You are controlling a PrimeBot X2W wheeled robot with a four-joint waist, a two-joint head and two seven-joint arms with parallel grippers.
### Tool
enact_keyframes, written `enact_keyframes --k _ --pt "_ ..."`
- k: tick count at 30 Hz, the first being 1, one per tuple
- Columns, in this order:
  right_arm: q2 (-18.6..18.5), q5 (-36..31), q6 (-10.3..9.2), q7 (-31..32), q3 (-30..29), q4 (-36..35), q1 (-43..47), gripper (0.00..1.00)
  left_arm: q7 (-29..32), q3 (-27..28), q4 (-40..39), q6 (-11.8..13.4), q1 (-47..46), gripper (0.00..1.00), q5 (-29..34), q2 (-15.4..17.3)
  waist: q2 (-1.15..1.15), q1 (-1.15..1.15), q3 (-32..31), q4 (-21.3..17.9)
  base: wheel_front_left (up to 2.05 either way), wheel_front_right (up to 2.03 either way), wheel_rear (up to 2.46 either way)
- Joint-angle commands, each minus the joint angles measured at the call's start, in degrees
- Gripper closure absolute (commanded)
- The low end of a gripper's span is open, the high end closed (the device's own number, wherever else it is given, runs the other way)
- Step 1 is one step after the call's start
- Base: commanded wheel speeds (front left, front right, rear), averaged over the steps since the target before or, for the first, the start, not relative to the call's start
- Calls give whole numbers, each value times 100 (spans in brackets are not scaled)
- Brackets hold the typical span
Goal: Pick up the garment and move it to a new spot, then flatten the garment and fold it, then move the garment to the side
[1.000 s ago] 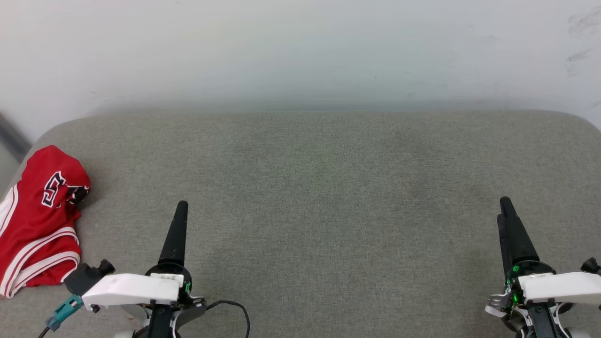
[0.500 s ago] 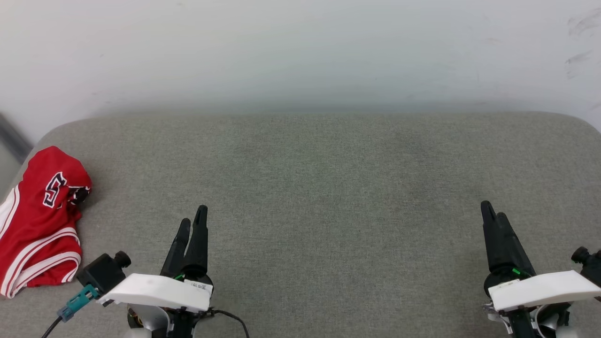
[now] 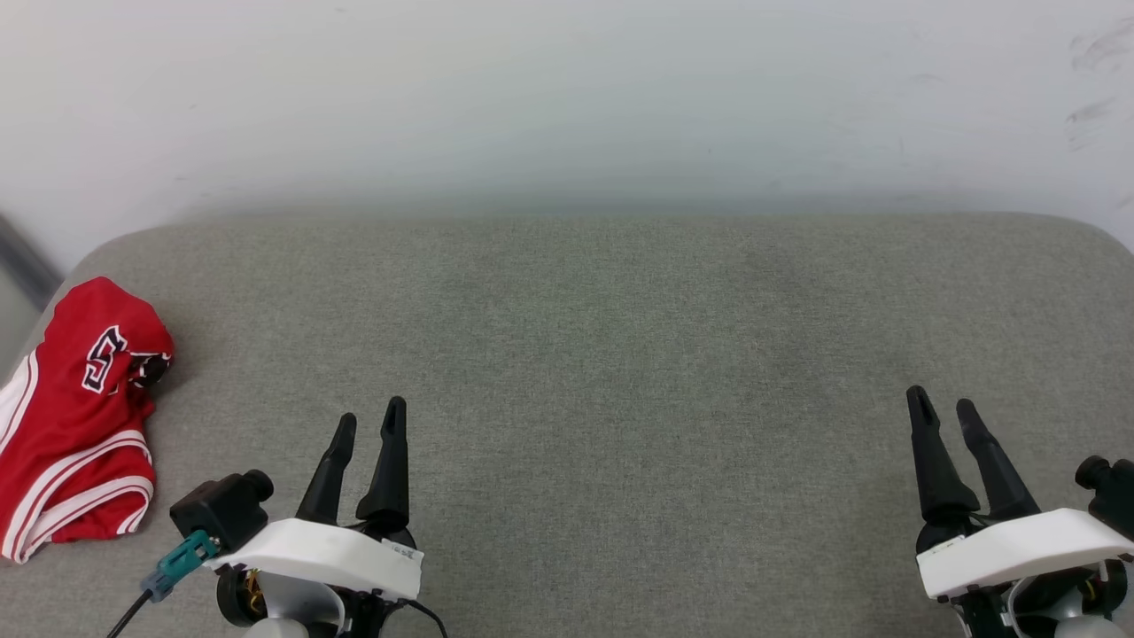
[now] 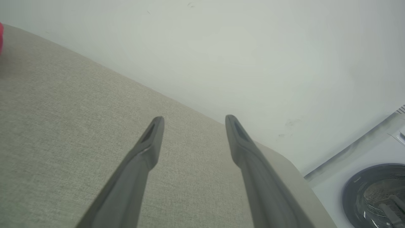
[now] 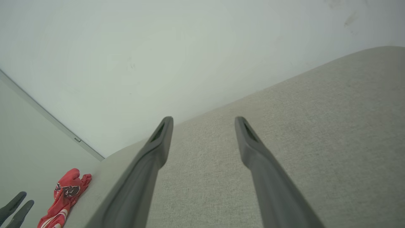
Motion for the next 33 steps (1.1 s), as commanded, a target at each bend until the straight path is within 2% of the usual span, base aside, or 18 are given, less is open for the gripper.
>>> enact_keyframes --k 1,15,33 --pt "9 -251 2 6 -41 -145 -7 0 -72 -33 -42 27 -120 0 265 56 0 0 -3 -2 0 0 0" --pt "12 -1444 2 20 -21 -424 108 0 -329 -150 -51 122 -120 0 1424 100 0 0 -18 -17 0 0 0" --pt "15 -2462 1 42 -22 -538 153 0 -562 -241 131 249 -132 0 2384 130 0 0 -33 -32 0 0 0"
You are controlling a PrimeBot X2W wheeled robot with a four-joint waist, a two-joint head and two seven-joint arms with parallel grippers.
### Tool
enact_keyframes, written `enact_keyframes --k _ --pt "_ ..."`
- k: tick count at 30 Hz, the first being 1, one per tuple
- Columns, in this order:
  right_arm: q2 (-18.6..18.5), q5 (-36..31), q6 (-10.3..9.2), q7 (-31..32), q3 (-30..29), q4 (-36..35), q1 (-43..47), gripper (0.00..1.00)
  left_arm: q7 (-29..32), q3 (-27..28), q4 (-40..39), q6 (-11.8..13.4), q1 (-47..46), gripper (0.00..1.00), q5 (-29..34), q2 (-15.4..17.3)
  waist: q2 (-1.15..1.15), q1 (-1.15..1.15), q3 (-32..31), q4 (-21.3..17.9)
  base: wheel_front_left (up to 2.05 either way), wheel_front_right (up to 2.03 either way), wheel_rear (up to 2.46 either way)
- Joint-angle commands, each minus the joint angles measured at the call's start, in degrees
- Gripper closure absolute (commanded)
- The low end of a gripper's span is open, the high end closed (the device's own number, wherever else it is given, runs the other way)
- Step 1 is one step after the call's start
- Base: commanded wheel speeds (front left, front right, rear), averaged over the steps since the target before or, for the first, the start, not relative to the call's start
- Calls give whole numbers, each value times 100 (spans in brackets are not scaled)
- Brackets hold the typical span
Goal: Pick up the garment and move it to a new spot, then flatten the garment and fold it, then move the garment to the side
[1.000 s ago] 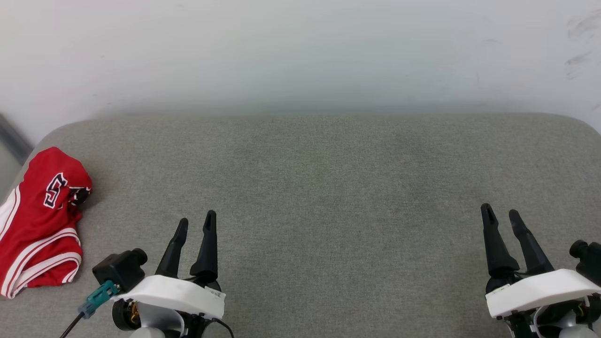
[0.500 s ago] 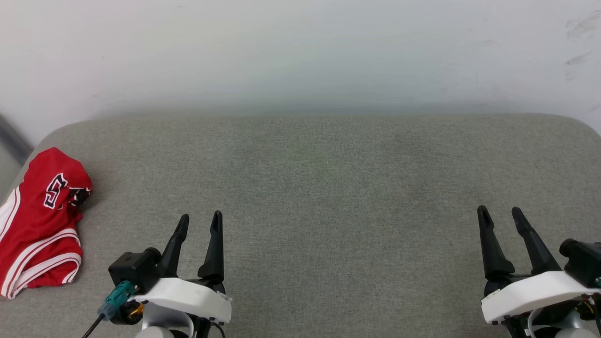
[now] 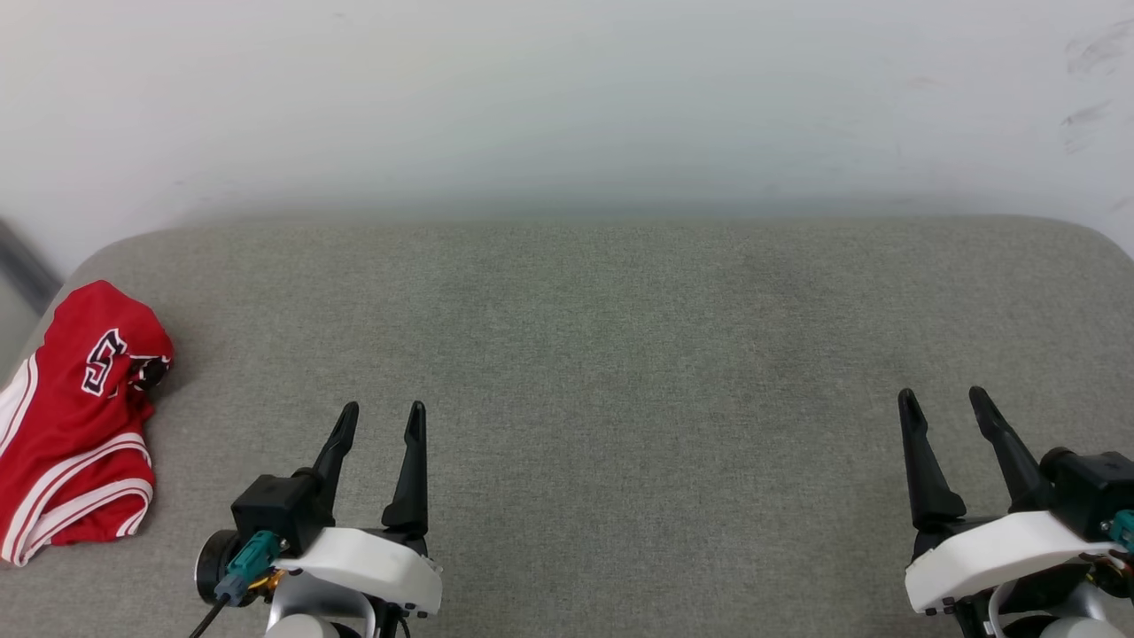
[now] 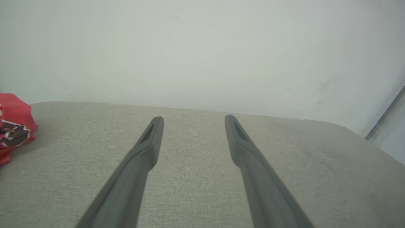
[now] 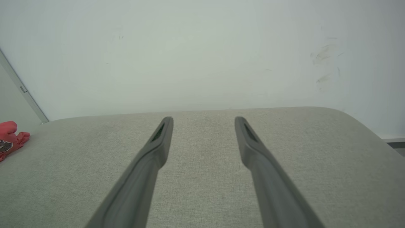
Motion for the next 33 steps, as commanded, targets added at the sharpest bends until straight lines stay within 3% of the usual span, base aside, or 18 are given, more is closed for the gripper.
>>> enact_keyframes --k 1,20,33 --pt "8 -154 0 -28 -2 -69 28 0 -58 -10 -9 34 -79 0 149 23 0 0 2 -2 0 0 0" --pt "11 -628 -1 -67 -46 -8 99 0 -262 -129 129 123 -75 0 908 17 0 0 -10 15 0 0 0" --pt "13 -737 -1 -102 -81 72 88 0 -343 -168 273 108 -102 0 1023 -13 0 0 -22 22 0 0 0"
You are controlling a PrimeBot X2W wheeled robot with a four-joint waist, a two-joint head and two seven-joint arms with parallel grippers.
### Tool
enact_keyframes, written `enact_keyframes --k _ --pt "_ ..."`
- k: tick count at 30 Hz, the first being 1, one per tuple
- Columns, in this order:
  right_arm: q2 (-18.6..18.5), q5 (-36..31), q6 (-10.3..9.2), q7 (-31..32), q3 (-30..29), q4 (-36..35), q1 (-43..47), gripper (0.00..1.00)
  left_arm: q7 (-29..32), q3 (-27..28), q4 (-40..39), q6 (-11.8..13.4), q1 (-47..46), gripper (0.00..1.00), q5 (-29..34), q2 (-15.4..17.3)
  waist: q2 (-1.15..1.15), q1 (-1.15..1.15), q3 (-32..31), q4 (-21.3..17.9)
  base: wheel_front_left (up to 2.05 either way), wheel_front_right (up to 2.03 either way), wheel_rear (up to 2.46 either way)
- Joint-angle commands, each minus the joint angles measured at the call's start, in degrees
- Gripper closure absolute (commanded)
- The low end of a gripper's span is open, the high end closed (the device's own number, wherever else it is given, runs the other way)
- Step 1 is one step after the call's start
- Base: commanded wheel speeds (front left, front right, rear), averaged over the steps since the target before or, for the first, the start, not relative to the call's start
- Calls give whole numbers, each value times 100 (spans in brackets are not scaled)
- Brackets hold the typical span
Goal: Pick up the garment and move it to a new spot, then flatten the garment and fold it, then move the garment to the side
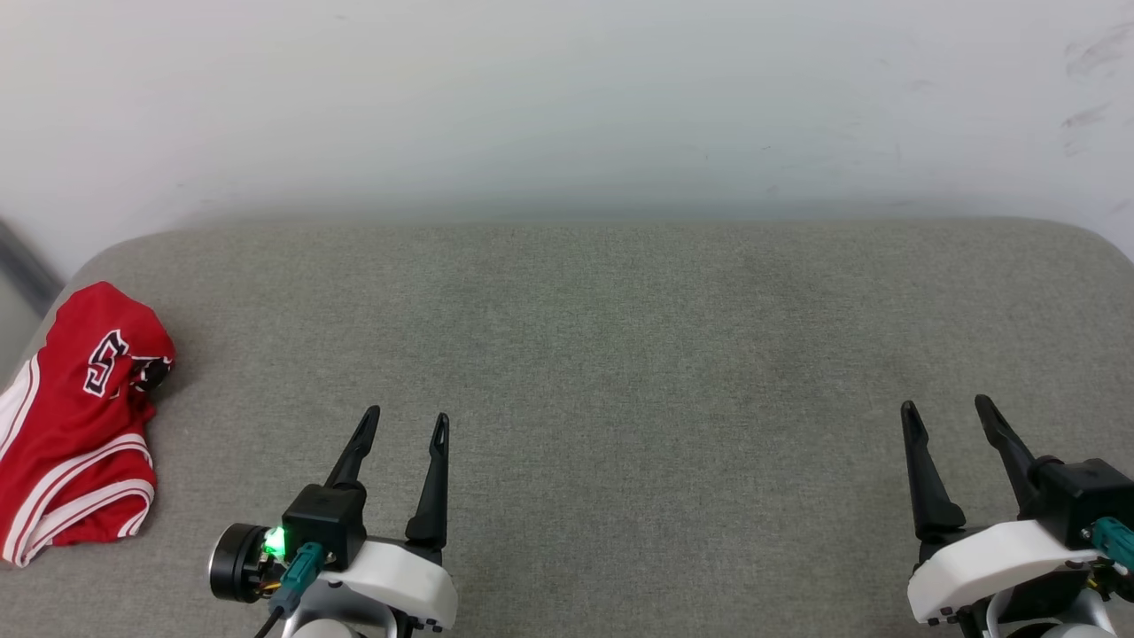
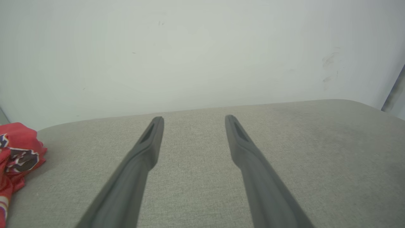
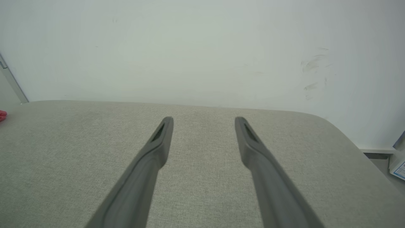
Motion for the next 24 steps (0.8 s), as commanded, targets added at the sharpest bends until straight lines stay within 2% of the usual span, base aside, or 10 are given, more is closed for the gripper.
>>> enact_keyframes --k 1,16,24 --pt "13 29 -2 -27 -13 17 28 0 -15 -6 22 -11 -56 0 -16 -11 0 0 1 2 0 0 0" --pt "13 45 -2 -21 -28 28 26 0 -15 -12 137 27 -103 0 -180 -35 0 0 -6 81 0 0 0" --pt "14 -10 -2 70 109 -187 80 0 -15 31 198 110 -167 0 -190 -19 0 0 42 605 0 0 0"
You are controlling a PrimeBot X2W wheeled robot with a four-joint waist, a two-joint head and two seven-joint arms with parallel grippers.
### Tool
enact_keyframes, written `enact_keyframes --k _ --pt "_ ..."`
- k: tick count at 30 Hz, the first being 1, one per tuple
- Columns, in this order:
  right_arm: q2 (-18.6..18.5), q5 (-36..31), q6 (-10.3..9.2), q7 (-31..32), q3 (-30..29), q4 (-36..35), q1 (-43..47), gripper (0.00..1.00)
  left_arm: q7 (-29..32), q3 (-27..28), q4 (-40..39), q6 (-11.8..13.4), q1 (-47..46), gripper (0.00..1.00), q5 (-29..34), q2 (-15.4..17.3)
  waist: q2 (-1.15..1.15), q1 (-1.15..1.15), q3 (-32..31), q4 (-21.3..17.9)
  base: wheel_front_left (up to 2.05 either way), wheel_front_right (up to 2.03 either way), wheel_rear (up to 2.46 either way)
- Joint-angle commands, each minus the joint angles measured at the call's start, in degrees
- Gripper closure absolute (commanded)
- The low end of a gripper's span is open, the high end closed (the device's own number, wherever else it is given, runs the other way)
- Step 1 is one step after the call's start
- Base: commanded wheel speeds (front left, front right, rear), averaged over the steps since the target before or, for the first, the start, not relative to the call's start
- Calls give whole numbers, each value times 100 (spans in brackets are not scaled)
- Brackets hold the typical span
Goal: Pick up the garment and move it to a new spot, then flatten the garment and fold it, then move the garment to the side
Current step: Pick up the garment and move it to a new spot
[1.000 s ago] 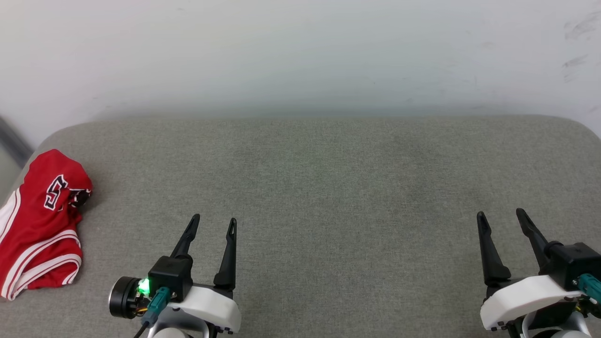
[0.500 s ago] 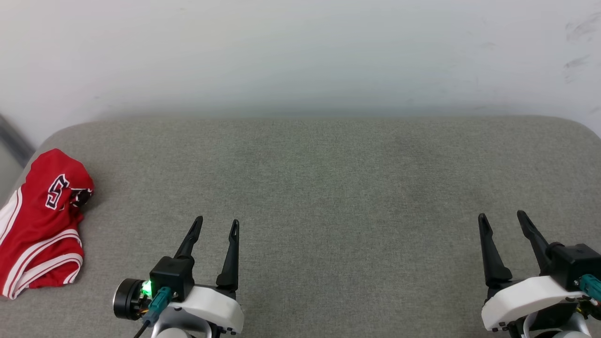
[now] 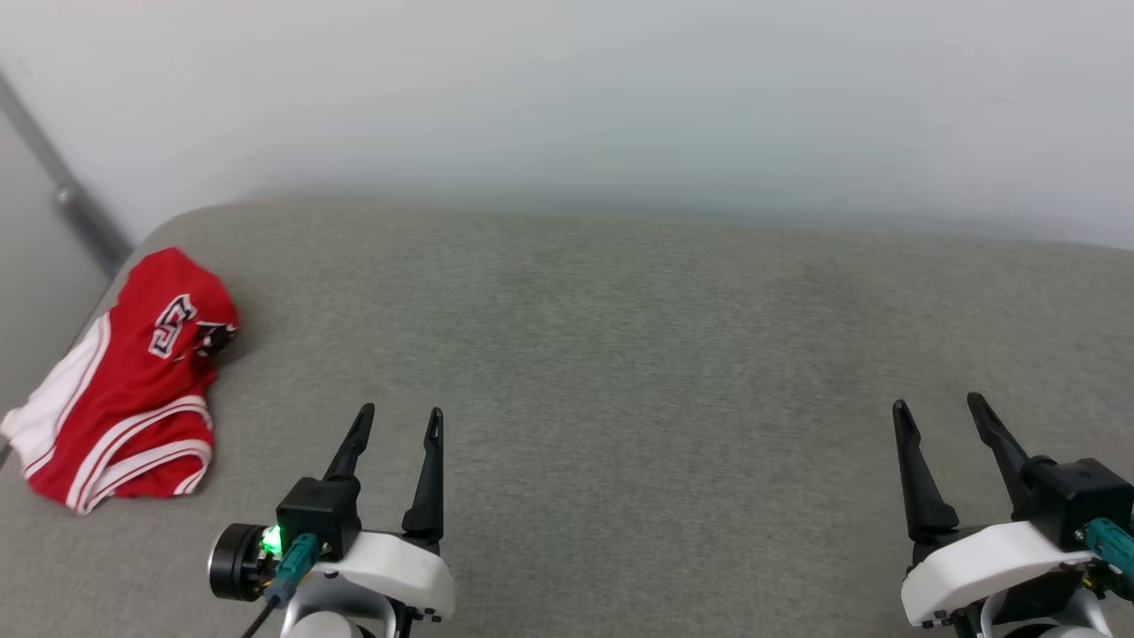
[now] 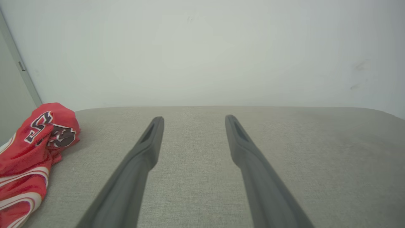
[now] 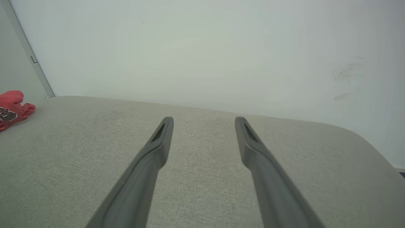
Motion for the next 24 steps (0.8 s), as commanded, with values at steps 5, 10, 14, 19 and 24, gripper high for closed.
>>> enact_keyframes --k 5,10,14,19,24 --pt "13 -41 -2 56 92 -111 20 0 -15 123 19 66 -76 0 -40 73 0 0 40 710 0 0 0" --pt "13 6 -2 66 222 -147 -1 0 -15 256 -25 125 -47 0 -86 111 0 0 56 1291 0 0 0" --pt "13 -18 -2 78 313 -166 -30 0 -15 358 -50 170 -11 0 -106 143 0 0 68 1748 0 0 0" --pt "12 -23 -2 88 402 -172 -95 0 -15 435 -90 228 32 0 -129 168 0 0 78 2243 0 0 0" --pt "12 -32 -2 122 509 -179 -182 0 -15 554 -142 267 102 0 -168 219 0 0 128 2561 0 0 0"
